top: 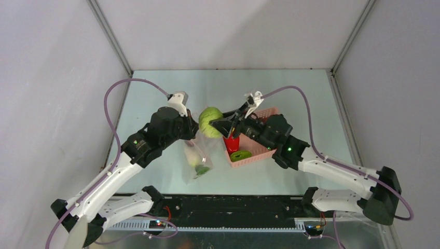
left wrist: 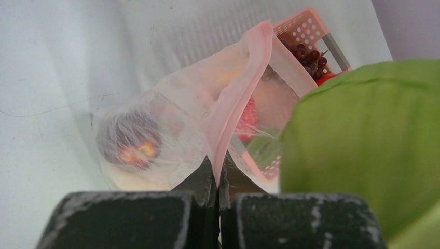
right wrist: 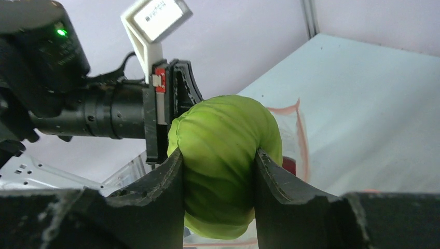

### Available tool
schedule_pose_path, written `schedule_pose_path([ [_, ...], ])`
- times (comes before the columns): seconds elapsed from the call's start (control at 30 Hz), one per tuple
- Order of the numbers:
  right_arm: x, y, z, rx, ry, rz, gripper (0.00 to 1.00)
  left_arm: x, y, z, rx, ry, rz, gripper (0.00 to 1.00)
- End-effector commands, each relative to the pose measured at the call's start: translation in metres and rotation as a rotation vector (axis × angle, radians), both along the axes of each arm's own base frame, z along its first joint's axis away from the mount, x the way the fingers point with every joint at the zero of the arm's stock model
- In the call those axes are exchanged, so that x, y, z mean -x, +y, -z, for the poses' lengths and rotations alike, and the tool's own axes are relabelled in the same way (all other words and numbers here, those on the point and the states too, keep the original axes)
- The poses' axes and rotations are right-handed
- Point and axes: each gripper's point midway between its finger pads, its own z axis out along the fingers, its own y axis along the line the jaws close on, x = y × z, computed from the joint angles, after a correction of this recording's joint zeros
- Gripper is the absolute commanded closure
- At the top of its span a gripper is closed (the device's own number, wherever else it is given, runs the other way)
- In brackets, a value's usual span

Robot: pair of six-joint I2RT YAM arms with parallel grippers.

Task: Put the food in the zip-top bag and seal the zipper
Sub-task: Pick up the fake vegetable from the bin, then place the fake vegetable in the zipper food storage bag.

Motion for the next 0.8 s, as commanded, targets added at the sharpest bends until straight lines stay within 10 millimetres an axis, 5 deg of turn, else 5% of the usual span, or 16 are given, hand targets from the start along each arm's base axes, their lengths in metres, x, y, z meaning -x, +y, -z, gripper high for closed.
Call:
schedule_pose_path([
  [0.0, 0.000, 0.010, -0.032, -0.071, -0.040, 0.009, 0.80, -0.003, -0.002, -0.006, 0.021, -0.031, 0.008, 1.00],
  [0.23, -0.028, -0.001, 0.002, 0.046, 0.047, 0.232, 0.68, -0.003, 0.001, -0.008, 0.021, -0.041, -0.006, 1.00],
  [0.47, -0.023, 0.012, 0.022, 0.147, 0.069, 0.227, 0.52, -0.004, 0.001, -0.009, 0.030, -0.040, -0.008, 1.00],
  [0.63, -0.024, 0.024, 0.034, 0.213, 0.100, 0.219, 0.49, -0.004, 0.003, -0.010, 0.037, -0.047, -0.013, 1.00],
  [0.77, -0.024, 0.032, 0.042, 0.281, 0.116, 0.218, 0.36, -0.004, 0.002, -0.010, 0.040, -0.046, -0.012, 1.00],
])
